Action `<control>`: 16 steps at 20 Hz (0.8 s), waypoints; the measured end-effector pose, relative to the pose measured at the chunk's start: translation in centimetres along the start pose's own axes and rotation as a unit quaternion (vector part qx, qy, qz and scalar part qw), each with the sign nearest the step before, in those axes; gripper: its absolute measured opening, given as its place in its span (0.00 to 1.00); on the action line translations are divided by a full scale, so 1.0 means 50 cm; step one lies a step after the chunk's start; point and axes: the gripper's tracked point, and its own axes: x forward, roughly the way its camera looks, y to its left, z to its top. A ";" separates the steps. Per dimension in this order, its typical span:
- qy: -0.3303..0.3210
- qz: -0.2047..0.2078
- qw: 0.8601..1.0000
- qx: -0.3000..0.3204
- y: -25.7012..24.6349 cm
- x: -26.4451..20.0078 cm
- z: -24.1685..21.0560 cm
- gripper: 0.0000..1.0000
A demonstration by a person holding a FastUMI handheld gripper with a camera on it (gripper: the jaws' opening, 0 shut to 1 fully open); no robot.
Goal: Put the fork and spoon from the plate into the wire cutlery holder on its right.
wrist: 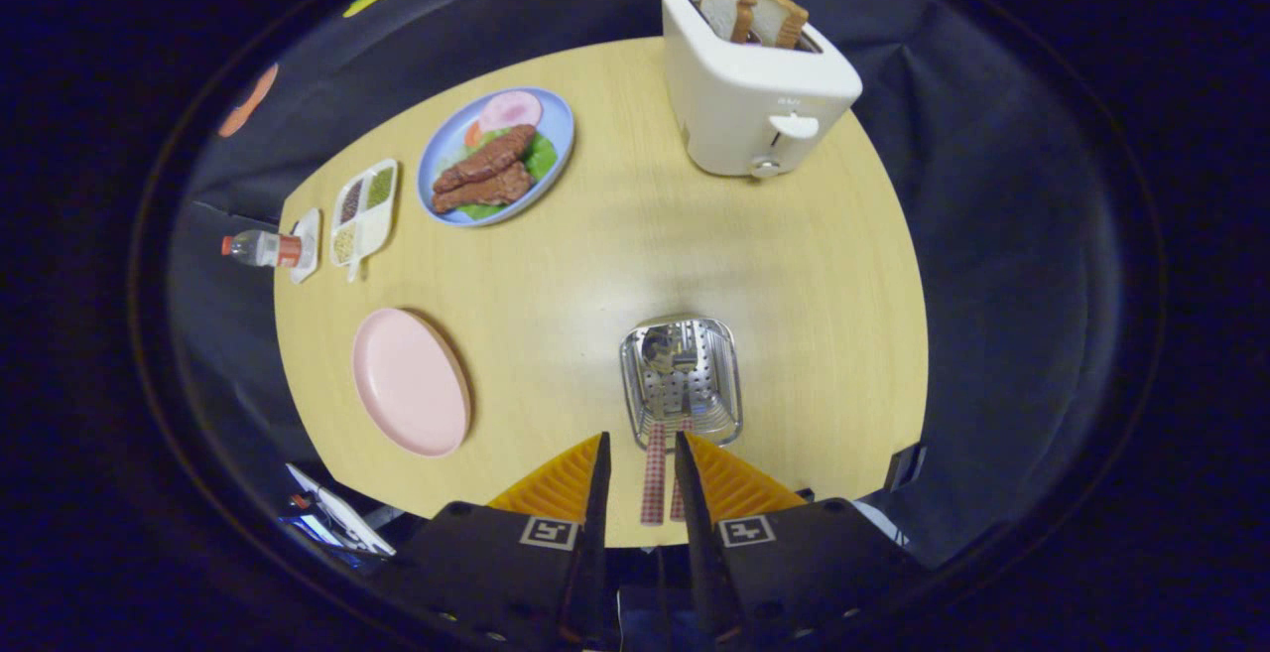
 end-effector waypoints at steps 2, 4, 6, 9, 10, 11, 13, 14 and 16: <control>-0.055 0.013 0.998 -0.010 0.039 -0.043 -0.003 0.43; -0.117 0.015 0.993 -0.014 0.069 -0.086 -0.004 0.46; -0.184 0.021 0.983 -0.018 0.100 -0.132 -0.004 0.49; -0.286 0.018 0.958 -0.021 0.133 -0.212 -0.009 0.59; -0.319 0.016 0.947 -0.018 0.140 -0.236 -0.019 0.62; -0.349 0.016 0.937 -0.016 0.152 -0.262 -0.029 0.66; -0.400 0.026 0.916 -0.020 0.183 -0.315 -0.055 0.72; -0.423 0.027 0.905 -0.025 0.194 -0.339 -0.067 0.80; -0.462 0.030 0.885 -0.036 0.216 -0.377 -0.098 0.82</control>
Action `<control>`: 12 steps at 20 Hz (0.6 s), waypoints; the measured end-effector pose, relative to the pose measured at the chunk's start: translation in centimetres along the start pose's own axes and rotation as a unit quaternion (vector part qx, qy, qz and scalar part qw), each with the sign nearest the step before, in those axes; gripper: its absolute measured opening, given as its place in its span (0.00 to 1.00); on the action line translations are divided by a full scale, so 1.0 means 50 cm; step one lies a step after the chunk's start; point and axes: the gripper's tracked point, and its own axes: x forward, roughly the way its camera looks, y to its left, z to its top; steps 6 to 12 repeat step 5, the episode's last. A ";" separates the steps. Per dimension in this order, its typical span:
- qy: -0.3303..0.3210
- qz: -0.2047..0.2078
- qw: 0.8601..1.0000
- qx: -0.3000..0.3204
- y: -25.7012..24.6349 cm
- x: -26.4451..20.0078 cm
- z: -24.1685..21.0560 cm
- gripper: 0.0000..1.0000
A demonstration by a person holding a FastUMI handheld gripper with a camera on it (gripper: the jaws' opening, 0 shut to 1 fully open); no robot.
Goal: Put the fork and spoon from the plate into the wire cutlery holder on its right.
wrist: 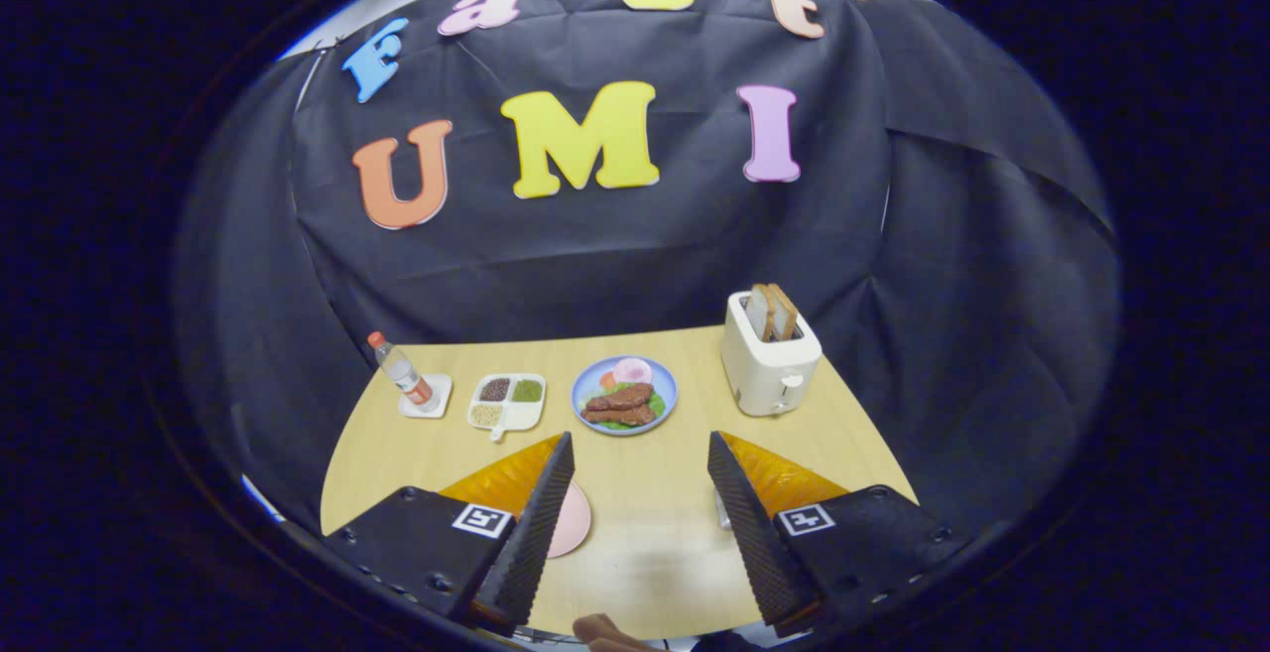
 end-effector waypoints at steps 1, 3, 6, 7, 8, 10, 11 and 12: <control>-0.021 0.007 1.000 -0.006 0.014 -0.020 0.004 0.83; -0.065 0.014 0.998 -0.014 0.033 -0.061 0.013 0.88; -0.115 0.020 0.993 -0.019 0.047 -0.101 0.025 0.90; -0.115 0.020 0.993 -0.019 0.047 -0.101 0.025 0.90; -0.115 0.020 0.993 -0.019 0.047 -0.101 0.025 0.90; -0.115 0.020 0.993 -0.019 0.047 -0.101 0.025 0.90; -0.115 0.020 0.993 -0.019 0.047 -0.101 0.025 0.90; -0.115 0.020 0.993 -0.019 0.047 -0.101 0.025 0.90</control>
